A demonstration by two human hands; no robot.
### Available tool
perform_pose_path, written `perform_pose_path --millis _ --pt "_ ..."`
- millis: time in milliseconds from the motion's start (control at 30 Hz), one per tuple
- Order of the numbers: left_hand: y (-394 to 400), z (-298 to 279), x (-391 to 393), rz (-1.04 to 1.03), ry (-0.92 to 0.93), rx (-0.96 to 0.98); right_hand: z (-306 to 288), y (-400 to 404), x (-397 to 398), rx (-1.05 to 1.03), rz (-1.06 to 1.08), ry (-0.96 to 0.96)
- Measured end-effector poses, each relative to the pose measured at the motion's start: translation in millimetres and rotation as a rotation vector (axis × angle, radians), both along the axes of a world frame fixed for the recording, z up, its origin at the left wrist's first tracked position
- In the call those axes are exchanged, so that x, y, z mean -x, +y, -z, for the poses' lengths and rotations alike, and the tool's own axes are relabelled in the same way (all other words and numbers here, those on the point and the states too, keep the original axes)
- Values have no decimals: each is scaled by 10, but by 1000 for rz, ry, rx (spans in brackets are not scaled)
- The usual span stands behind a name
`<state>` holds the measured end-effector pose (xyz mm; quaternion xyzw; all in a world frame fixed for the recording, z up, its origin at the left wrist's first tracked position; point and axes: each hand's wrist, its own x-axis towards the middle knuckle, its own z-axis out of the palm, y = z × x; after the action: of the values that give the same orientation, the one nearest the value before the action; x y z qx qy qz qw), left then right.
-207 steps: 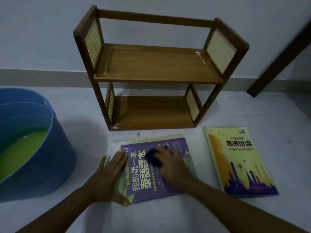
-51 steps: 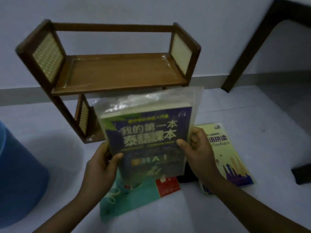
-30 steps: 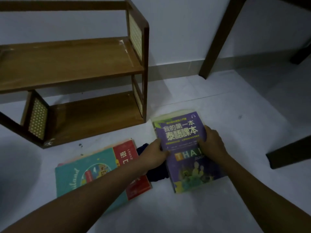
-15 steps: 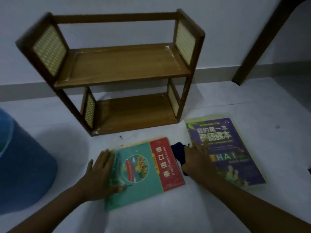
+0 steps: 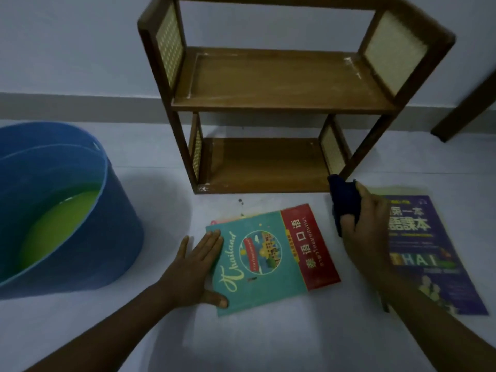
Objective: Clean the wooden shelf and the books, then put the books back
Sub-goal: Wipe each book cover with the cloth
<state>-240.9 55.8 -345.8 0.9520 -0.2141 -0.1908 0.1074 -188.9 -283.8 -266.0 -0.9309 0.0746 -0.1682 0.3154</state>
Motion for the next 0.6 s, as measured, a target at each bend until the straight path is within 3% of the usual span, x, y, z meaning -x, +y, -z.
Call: perform_pose_path --millis 200,267,400,467,600 --pt "5 14 -19 -4 10 -5 575 492 68 296 -310 461" --pt "-5 -27 -25 1 22 4 651 822 362 348 -429 441" --pt "-2 -35 -32 10 -15 37 585 1313 907 396 -958 285" --pt "-8 -68 -35 14 -3 26 628 1196 519 443 -888 226" --pt "-14 -61 -52 6 12 32 608 626 -344 477 -299 388"
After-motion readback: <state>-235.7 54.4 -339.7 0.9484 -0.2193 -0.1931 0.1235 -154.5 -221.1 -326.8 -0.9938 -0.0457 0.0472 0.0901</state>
